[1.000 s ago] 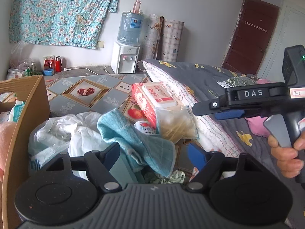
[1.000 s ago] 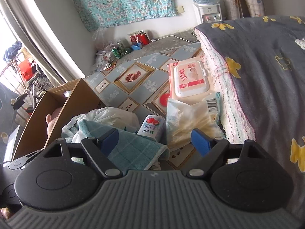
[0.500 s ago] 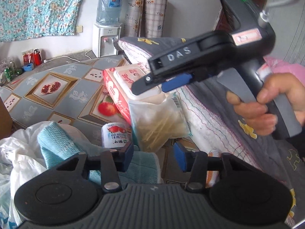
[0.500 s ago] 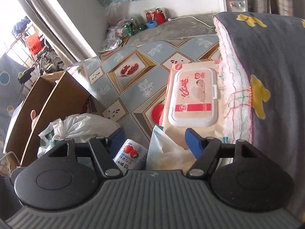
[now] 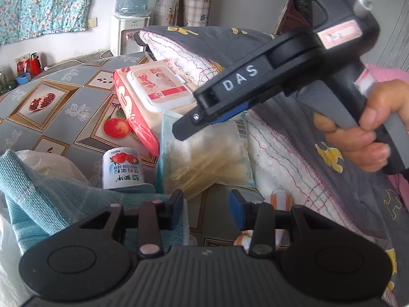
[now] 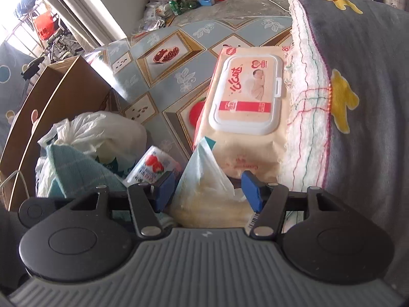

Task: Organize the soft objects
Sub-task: 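Grasp the clear plastic bag of cotton swabs with the right tool, then lift the bag and carry it with the right tool to the box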

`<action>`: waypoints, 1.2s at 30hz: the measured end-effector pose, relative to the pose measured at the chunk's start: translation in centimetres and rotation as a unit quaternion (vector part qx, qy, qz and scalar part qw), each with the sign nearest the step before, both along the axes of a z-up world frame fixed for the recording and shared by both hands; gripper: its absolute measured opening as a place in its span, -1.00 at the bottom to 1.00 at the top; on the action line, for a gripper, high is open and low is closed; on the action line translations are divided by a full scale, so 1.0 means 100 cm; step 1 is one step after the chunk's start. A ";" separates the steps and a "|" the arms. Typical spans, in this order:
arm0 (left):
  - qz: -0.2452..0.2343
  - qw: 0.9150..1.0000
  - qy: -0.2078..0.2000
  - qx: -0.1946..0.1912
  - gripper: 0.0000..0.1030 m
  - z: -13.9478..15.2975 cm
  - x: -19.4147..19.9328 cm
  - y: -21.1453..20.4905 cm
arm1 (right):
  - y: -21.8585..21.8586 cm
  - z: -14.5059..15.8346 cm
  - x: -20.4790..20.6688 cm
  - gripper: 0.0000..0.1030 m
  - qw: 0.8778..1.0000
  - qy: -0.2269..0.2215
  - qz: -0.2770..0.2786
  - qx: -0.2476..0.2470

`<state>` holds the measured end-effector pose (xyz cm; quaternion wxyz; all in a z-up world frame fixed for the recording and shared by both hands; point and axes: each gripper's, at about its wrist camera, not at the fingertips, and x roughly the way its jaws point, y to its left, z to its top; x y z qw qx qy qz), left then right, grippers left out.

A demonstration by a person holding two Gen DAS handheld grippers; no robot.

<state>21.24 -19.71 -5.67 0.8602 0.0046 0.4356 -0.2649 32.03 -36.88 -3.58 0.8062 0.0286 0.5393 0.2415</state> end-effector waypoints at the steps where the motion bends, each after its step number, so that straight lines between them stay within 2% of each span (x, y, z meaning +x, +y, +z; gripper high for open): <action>1: 0.000 1.000 0.001 -0.001 -0.20 -0.001 0.000 0.000 | -0.002 0.001 -0.005 0.13 1.000 0.004 0.003 0.004; 5: -0.001 1.000 0.008 -0.001 -0.19 -0.004 0.000 -0.003 | -0.011 -0.001 -0.021 0.12 1.000 0.018 0.003 0.016; 10: 0.002 0.998 0.049 -0.029 -0.19 -0.010 0.008 -0.006 | -0.020 -0.003 -0.009 0.13 1.000 -0.006 -0.015 -0.008; 16: 0.000 0.995 0.094 -0.042 -0.20 -0.022 0.016 -0.017 | -0.014 -0.024 0.008 0.14 0.999 0.036 0.010 -0.024; 21: 0.006 0.990 0.129 -0.054 -0.16 -0.033 0.028 -0.023 | -0.003 -0.034 0.006 0.10 0.998 0.044 0.036 -0.034; 22: 0.006 0.989 0.135 -0.053 -0.12 -0.035 0.030 -0.024 | -0.001 -0.035 0.005 0.08 0.998 0.041 0.039 -0.038; 23: 0.007 0.989 0.141 -0.053 -0.10 -0.037 0.032 -0.025 | -0.001 -0.035 0.004 -0.08 0.998 0.039 0.039 -0.038; 24: 0.009 0.988 0.146 -0.053 -0.09 -0.039 0.034 -0.027 | -0.001 -0.034 0.004 -0.34 0.998 0.039 0.036 -0.032; 26: 0.016 0.986 0.154 -0.058 -0.05 -0.042 0.038 -0.028 | -0.002 -0.033 0.004 -0.46 0.999 0.040 0.028 -0.023; 30: 0.033 0.982 0.165 -0.081 -0.05 -0.042 0.045 -0.028 | -0.005 -0.023 -0.002 -0.67 1.000 0.026 0.008 -0.002; 36: 0.040 0.981 0.145 -0.121 -0.05 -0.017 0.041 -0.016 | -0.011 0.015 -0.021 -0.71 0.999 -0.024 -0.026 0.011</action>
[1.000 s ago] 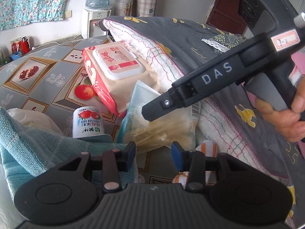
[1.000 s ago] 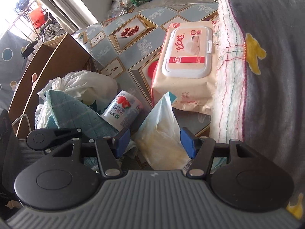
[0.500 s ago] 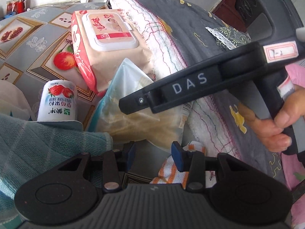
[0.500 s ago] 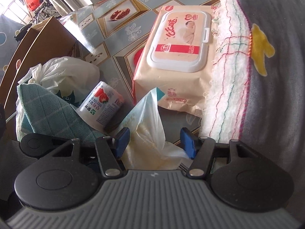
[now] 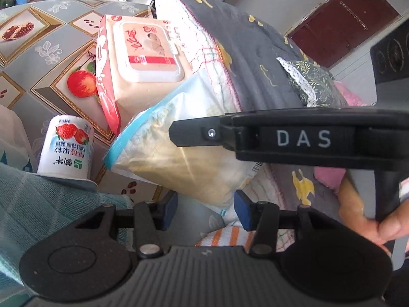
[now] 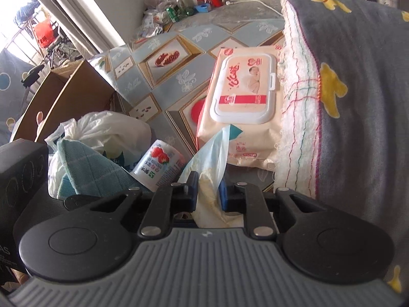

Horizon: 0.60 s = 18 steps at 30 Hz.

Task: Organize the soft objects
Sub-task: 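Lift the bag and carry it with the right tool to the box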

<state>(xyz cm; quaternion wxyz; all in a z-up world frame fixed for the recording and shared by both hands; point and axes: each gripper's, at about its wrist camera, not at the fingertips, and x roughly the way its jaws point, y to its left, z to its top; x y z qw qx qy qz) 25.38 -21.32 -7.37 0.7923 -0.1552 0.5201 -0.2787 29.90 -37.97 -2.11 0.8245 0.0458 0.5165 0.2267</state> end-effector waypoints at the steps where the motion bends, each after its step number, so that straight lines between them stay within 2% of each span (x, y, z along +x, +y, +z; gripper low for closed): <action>1: 0.000 1.000 -0.006 -0.005 -0.05 0.006 -0.002 0.002 | -0.002 0.008 -0.004 -0.71 1.000 -0.008 -0.007 0.003; 6: 0.002 0.999 -0.046 -0.029 -0.05 0.041 -0.019 0.014 | -0.005 0.059 -0.034 -0.71 0.998 -0.061 -0.030 0.015; 11: 0.011 0.994 -0.103 -0.045 -0.04 0.083 -0.045 0.032 | 0.012 0.114 -0.069 -0.71 0.992 -0.119 -0.028 0.015; 15: 0.037 0.986 -0.152 -0.052 -0.04 0.115 -0.072 0.062 | 0.042 0.158 -0.095 -0.71 0.986 -0.163 -0.010 0.022; 18: 0.072 0.979 -0.185 -0.049 -0.04 0.135 -0.091 0.096 | 0.075 0.184 -0.107 -0.71 0.980 -0.191 0.016 0.046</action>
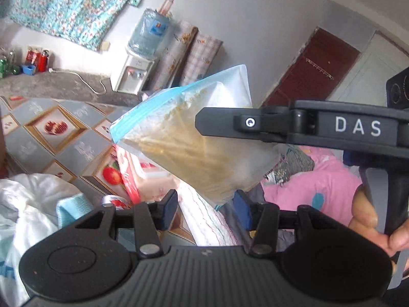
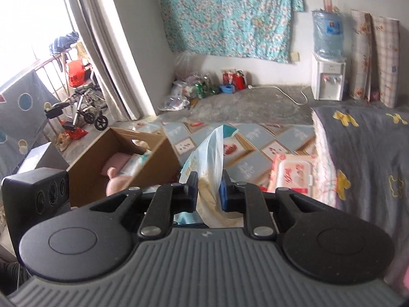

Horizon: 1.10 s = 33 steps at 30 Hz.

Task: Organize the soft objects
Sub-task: 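Lift the bag and carry it with the right tool to the box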

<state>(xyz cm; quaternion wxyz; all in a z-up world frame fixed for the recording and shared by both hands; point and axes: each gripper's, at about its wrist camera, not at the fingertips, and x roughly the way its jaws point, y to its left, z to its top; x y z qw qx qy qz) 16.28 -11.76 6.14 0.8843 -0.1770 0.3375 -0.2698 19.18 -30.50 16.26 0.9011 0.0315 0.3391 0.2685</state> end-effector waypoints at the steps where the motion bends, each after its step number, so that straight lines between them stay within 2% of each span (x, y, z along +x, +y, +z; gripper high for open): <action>1: 0.016 1.000 -0.008 0.005 -0.04 0.005 -0.005 0.014 | 0.013 0.006 -0.002 -0.71 1.000 -0.006 0.011 0.008; 4: 0.069 0.997 -0.027 0.025 -0.04 0.018 -0.024 0.059 | 0.058 0.018 -0.003 -0.71 0.998 -0.016 0.056 0.036; 7: 0.123 0.991 -0.019 0.044 -0.04 0.020 -0.035 0.109 | 0.117 0.018 0.004 -0.71 0.992 -0.002 0.108 0.065; 12: 0.216 0.974 0.020 0.066 -0.02 0.004 -0.047 0.202 | 0.233 -0.006 0.029 -0.71 0.978 0.061 0.171 0.104; 15: 0.258 0.960 0.053 0.092 0.00 -0.010 -0.054 0.256 | 0.297 -0.036 0.050 -0.72 0.967 0.124 0.185 0.128; 18: 0.292 0.946 0.089 0.112 0.02 -0.029 -0.054 0.301 | 0.353 -0.076 0.071 -0.73 0.955 0.195 0.168 0.150; 21: 0.330 0.928 0.122 0.121 0.02 -0.043 -0.062 0.340 | 0.395 -0.129 0.090 -0.73 0.937 0.274 0.131 0.173; 25: 0.363 0.914 0.135 0.119 0.02 -0.050 -0.076 0.378 | 0.426 -0.187 0.095 -0.74 0.931 0.318 0.067 0.163; 28: 0.374 0.910 0.129 0.124 0.02 -0.046 -0.086 0.392 | 0.435 -0.214 0.095 -0.71 0.924 0.342 0.022 0.172; 30: 0.378 0.909 0.124 0.125 0.02 -0.045 -0.093 0.396 | 0.436 -0.224 0.089 -0.70 0.926 0.337 -0.007 0.170; 33: 0.375 0.912 0.119 0.116 0.02 -0.047 -0.099 0.401 | 0.429 -0.231 0.081 -0.72 0.925 0.334 -0.045 0.175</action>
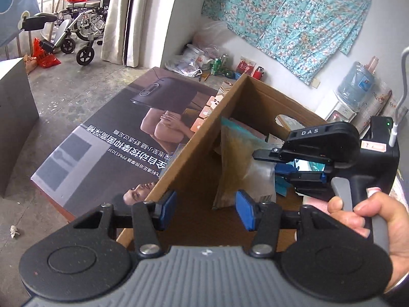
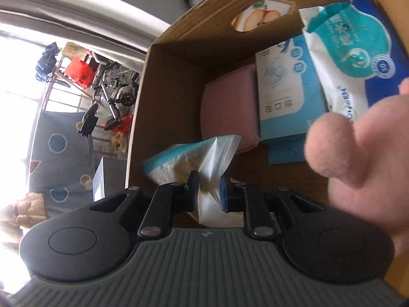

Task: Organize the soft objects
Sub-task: 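Lift the bag and carry it with the right tool to the box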

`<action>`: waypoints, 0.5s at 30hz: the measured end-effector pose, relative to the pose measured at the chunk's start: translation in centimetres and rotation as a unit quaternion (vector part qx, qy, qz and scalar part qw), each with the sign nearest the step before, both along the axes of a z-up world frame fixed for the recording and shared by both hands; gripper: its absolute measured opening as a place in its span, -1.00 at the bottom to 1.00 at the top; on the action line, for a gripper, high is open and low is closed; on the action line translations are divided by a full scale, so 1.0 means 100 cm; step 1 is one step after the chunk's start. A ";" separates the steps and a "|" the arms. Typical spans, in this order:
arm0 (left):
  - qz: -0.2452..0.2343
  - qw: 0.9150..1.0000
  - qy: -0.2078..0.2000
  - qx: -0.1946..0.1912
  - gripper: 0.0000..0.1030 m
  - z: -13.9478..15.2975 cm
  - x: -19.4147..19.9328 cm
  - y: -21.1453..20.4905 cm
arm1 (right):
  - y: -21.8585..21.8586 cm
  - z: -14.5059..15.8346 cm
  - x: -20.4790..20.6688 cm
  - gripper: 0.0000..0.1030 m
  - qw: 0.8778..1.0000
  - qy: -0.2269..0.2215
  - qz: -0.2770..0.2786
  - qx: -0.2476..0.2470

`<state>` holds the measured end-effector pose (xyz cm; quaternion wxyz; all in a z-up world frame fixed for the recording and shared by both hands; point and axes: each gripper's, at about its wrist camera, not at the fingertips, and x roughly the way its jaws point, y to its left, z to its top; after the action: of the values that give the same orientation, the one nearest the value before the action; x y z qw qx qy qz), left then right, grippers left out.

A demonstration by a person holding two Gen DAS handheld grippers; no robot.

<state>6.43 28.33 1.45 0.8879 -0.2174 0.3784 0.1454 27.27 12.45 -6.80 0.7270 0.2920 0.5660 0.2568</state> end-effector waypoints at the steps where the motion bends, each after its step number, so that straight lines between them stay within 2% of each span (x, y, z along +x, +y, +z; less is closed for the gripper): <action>1: 0.000 1.000 -0.003 0.000 0.02 0.001 -0.001 0.000 | -0.002 -0.004 -0.001 -0.73 1.000 0.005 -0.010 0.001; 5: -0.003 1.000 -0.009 0.000 0.04 -0.002 -0.001 0.001 | 0.000 -0.014 -0.009 -0.73 0.999 0.017 -0.042 -0.009; 7: -0.004 1.000 -0.012 -0.002 0.04 0.000 -0.002 0.000 | 0.002 -0.020 -0.012 -0.73 0.997 0.033 -0.063 0.002; 10: -0.005 1.000 -0.020 -0.001 0.05 0.002 -0.007 0.000 | 0.019 -0.032 -0.014 -0.66 0.996 0.065 -0.063 0.011; 11: -0.006 1.000 -0.023 0.000 0.07 0.004 -0.009 -0.001 | 0.025 -0.032 -0.015 -0.62 0.997 0.061 -0.052 0.010; 13: -0.009 1.000 -0.029 0.004 0.11 0.008 -0.014 -0.001 | 0.032 -0.019 -0.016 -0.52 0.999 0.024 -0.019 -0.010; 15: -0.009 0.999 -0.035 0.010 0.13 0.012 -0.017 -0.001 | 0.032 -0.002 -0.017 -0.31 0.999 -0.018 0.006 -0.031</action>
<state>4.69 28.18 2.67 0.9038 -0.2102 0.3481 0.1331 25.60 15.66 -7.00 0.7442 0.2609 0.5623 0.2489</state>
